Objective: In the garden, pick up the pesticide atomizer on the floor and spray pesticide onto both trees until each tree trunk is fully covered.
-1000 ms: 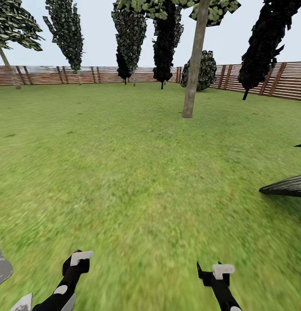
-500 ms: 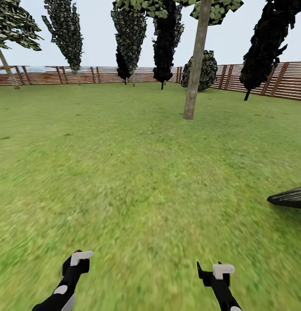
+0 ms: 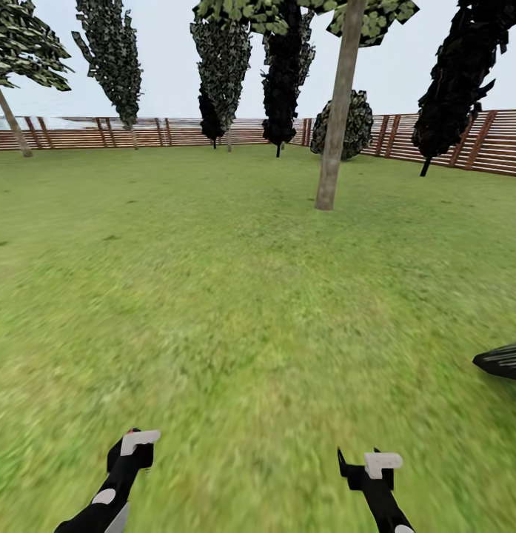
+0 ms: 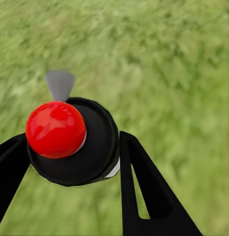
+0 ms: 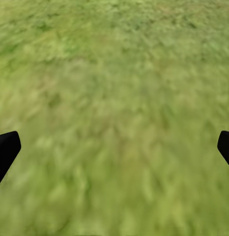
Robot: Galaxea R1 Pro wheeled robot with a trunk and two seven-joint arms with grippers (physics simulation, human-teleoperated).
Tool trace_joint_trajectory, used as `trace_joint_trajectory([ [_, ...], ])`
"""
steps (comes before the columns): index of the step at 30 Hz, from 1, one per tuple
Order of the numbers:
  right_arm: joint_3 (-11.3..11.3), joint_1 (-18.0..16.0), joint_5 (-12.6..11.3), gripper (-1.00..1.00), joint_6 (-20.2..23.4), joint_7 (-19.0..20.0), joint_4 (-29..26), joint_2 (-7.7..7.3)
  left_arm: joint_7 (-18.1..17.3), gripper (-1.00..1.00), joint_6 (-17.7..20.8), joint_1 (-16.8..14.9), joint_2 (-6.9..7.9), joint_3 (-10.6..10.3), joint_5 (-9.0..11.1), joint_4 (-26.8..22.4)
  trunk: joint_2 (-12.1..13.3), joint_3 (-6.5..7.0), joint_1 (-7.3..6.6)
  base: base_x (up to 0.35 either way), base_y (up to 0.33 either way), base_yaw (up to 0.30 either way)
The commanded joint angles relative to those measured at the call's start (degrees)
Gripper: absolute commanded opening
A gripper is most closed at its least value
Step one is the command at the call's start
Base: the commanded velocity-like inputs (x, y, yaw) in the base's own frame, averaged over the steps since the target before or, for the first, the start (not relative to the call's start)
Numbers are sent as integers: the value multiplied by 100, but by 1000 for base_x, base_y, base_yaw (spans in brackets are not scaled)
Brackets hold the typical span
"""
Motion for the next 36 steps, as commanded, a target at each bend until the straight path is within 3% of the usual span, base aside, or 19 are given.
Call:
trace_joint_trajectory([
  [1,0,0,-2,100,0,0,0,2,-3,-100,0,0,0,2,-1,-1,0,0,0,338,0,0],
  [36,-9,0,9,100,1,0,8,-4,-3,-100,0,0,9,6,-10,-1,0,0,0,338,0,0],
])
